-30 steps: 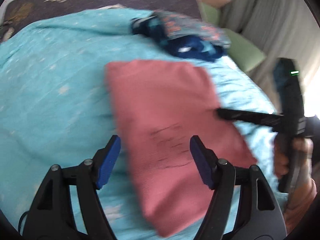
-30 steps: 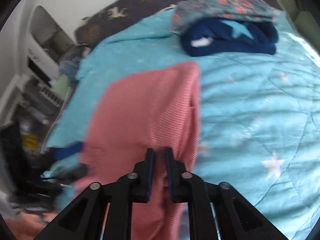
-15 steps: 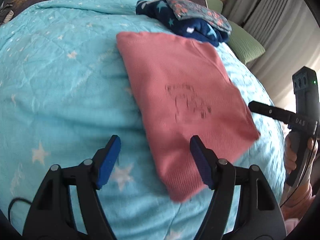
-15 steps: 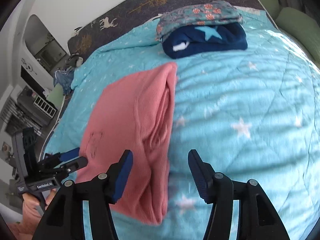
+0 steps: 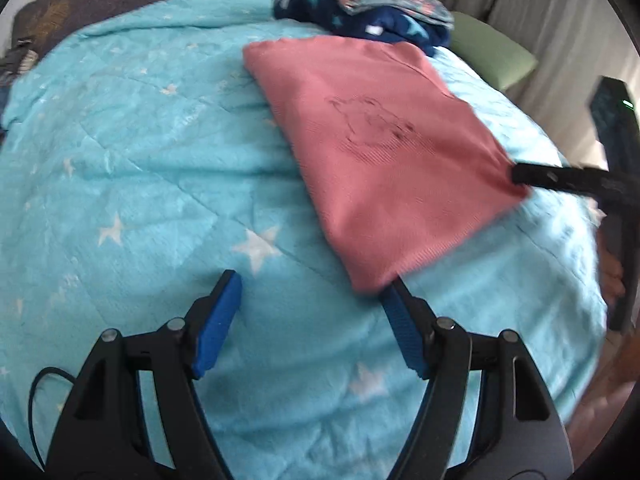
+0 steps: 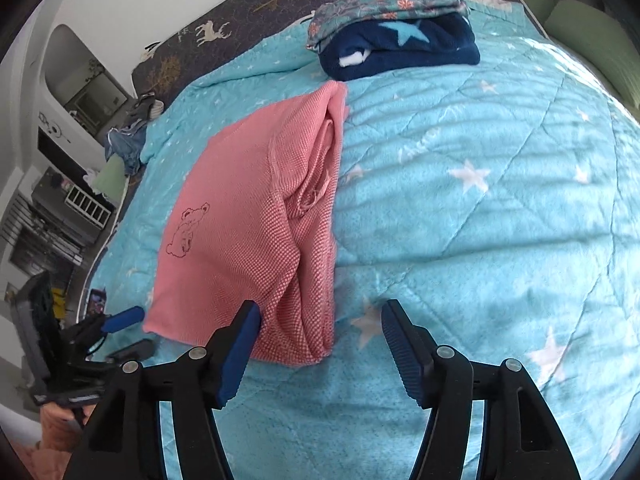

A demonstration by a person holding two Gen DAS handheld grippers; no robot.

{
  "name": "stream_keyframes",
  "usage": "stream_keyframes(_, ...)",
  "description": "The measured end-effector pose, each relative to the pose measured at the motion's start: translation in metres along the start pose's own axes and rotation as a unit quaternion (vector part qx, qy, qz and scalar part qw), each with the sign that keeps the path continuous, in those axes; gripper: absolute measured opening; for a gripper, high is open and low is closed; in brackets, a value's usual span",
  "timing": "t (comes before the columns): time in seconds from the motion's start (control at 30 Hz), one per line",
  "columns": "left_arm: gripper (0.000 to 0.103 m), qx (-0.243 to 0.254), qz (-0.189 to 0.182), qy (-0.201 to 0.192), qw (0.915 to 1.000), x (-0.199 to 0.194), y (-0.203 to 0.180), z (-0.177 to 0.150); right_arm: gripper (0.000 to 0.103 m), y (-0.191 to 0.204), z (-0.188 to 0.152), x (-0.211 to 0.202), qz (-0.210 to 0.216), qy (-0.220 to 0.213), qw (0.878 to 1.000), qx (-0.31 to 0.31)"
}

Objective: Fold small clothes

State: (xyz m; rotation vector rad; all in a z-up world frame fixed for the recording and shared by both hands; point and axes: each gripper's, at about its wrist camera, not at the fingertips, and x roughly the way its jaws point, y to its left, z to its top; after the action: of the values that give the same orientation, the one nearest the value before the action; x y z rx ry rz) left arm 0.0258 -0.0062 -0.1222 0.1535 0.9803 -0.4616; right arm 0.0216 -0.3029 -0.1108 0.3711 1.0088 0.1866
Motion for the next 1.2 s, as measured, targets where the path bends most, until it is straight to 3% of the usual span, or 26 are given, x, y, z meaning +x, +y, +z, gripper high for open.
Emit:
stream_keyframes(0.2,0.072,-0.003,0.024,-0.033,0.9992,-0.01,-0.01,0.003,0.067,-0.004,-0.007,-0.008,-0.001,-0.01,1.0,0.009)
stream_keyframes(0.37,0.072,-0.025,0.01,-0.041,0.9988,-0.015,-0.007,0.004,0.069,-0.009,-0.013,-0.006,0.009,-0.01,1.0,0.025)
stream_keyframes(0.5,0.072,-0.046,0.008,-0.038,0.9982,-0.011,-0.006,0.013,0.07,-0.007,-0.012,-0.005,0.012,-0.009,1.0,0.02)
stream_keyframes(0.63,0.072,-0.027,0.032,-0.034,0.9985,-0.002,-0.014,0.018,0.071,-0.008,-0.011,-0.004,0.016,-0.011,1.0,0.023)
stream_keyframes(0.9,0.072,-0.03,0.018,-0.028,0.999,-0.003,-0.017,0.017,0.071,-0.008,-0.014,-0.01,0.023,-0.015,0.999,0.032)
stream_keyframes(1.0,0.074,-0.063,0.007,-0.026,0.9977,-0.005,-0.003,0.018,0.071,0.008,-0.02,-0.022,0.029,-0.026,0.999,-0.018)
stream_keyframes(1.1,0.074,-0.078,-0.004,-0.028,0.9965,-0.01,0.002,0.021,0.07,0.039,-0.03,-0.032,0.04,-0.023,0.993,-0.109)
stream_keyframes(1.2,0.074,-0.067,0.001,-0.038,0.9971,-0.015,-0.002,0.024,0.069,0.068,-0.044,-0.03,0.098,-0.001,0.98,-0.175)
